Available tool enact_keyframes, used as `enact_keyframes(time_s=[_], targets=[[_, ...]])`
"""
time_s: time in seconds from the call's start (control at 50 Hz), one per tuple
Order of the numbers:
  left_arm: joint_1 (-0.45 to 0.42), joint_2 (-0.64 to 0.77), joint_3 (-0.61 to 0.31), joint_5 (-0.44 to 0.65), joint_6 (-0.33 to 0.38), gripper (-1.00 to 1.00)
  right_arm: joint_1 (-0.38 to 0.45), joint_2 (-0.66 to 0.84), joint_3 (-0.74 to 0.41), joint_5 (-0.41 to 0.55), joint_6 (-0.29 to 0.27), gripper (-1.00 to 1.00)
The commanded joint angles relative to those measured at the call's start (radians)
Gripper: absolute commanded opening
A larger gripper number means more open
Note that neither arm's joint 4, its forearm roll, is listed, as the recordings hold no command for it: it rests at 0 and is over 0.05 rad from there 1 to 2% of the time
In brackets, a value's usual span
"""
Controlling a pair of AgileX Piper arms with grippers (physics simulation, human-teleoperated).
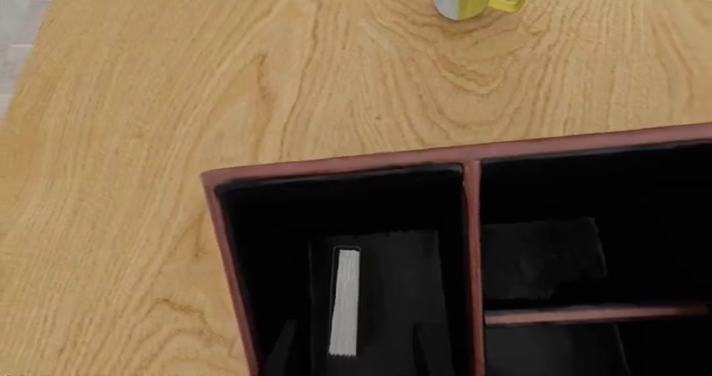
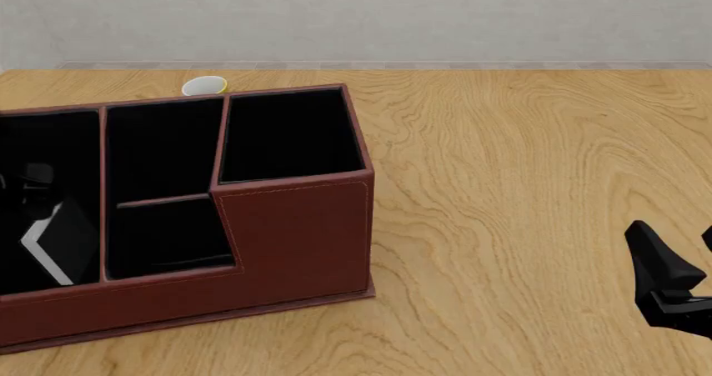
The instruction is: Pick up the book and place it in the left compartment of the caddy.
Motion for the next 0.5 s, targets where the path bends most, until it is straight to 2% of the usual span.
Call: enact_keyframes(time_s=[0.02, 0.5], targets=[[0.001, -0.034, -0.011, 0.024, -0.001, 1.0, 0.0, -0.003, 0.0, 0.003, 0.0, 1.0], [-0.01, -0.103, -0.052, 0.08, -0.014, 1.0, -0.001, -0.019, 0.0, 0.012, 0.009, 1.0]])
